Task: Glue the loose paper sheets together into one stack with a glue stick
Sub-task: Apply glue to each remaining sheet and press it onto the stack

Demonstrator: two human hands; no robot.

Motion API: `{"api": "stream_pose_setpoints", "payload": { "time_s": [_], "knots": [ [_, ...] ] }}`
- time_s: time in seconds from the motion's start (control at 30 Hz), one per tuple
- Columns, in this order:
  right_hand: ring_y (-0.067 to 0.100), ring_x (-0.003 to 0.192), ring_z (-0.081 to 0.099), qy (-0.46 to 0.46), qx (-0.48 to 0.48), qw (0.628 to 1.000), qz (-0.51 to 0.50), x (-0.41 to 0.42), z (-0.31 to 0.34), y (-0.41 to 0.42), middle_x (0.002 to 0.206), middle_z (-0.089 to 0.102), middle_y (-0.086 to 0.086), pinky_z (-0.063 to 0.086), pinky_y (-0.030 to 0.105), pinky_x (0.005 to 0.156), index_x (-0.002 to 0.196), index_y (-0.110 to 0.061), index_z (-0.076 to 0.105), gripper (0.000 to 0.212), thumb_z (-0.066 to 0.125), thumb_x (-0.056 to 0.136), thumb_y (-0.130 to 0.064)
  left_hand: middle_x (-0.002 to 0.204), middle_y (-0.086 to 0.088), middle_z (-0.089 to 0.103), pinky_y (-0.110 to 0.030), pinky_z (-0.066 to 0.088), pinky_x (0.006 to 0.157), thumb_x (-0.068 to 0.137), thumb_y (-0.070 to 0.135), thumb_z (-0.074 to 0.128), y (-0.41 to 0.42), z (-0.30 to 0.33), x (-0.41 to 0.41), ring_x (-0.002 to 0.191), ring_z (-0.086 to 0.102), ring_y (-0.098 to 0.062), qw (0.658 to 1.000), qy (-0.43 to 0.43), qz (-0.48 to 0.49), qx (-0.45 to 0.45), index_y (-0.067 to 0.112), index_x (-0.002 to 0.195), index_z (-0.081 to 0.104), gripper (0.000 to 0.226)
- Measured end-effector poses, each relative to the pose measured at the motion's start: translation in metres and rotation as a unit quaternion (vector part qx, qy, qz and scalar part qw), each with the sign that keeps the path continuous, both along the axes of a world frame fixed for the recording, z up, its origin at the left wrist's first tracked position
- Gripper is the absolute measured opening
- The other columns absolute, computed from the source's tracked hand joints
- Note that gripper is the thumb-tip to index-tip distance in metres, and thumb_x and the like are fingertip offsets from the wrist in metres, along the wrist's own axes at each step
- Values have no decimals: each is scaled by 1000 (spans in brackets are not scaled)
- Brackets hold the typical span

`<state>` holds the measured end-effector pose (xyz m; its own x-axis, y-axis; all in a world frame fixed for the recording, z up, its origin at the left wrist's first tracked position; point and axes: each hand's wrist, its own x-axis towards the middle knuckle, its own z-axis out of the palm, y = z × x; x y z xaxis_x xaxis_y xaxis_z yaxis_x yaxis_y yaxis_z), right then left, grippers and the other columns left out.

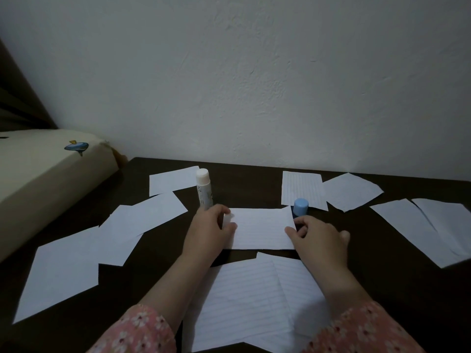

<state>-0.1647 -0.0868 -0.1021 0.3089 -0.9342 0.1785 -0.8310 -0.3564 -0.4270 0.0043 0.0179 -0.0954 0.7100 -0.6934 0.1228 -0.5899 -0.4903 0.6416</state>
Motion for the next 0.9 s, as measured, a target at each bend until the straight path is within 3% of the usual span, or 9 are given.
{"api": "stream_pose_setpoints", "payload": {
  "time_s": [0.1,0.2,0.3,0.37,0.43,0.53,0.7,0.9],
  "knots": [
    [16,117,45,-53,-25,998,1,3,3,0,124,50,-2,34,36,98,140,-30,39,56,57,90,-48,136,7,45,-29,46,94,85,39,68,-3,6,-5,119,50,-13,997,-70,8,-24,33,130,50,49],
    [13,125,37,-104,-55,988,97,12,12,-3,135,44,-4,31,30,102,142,-32,36,54,55,93,-43,132,11,50,-24,44,92,90,43,59,-11,9,-10,115,51,-7,992,-118,-28,-25,32,131,50,43],
    [7,134,32,-32,-40,973,226,23,15,-2,144,42,-9,22,30,112,142,-30,40,46,48,98,-38,142,11,45,-30,34,105,94,43,50,-20,2,-17,129,40,-8,975,-182,-124,25,30,138,44,46],
    [8,143,19,24,15,962,271,28,11,-1,155,29,-9,12,35,118,148,-28,29,48,39,102,-32,151,10,36,-38,27,111,99,42,40,-25,-4,-21,139,29,-11,954,-219,-190,78,30,143,37,46],
    [12,148,3,102,51,950,292,32,3,2,161,10,-7,4,41,119,153,-24,12,51,30,105,-25,157,10,23,-44,17,115,103,40,28,-27,-9,-19,145,17,-14,941,-201,-231,142,32,149,25,47],
    [14,148,-7,159,32,945,283,33,-3,4,162,-4,-4,-1,42,118,154,-21,1,54,25,105,-23,159,12,11,-48,9,116,103,41,21,-27,-12,-13,147,7,-13,933,-184,-251,180,38,151,13,48],
    [14,148,-7,154,31,958,241,33,-7,6,162,-5,-5,-2,40,118,154,-23,0,53,16,105,-35,160,11,1,-51,0,116,99,55,21,-22,-10,-9,147,0,-7,944,-145,-200,218,28,153,9,62],
    [16,148,-9,153,54,970,180,34,-9,8,162,-7,-1,-3,40,118,154,-19,-3,61,16,102,-45,161,4,-1,-50,0,116,95,63,20,-22,-6,-16,147,-2,-13,945,-140,-138,260,21,154,4,74]
  ]
}}
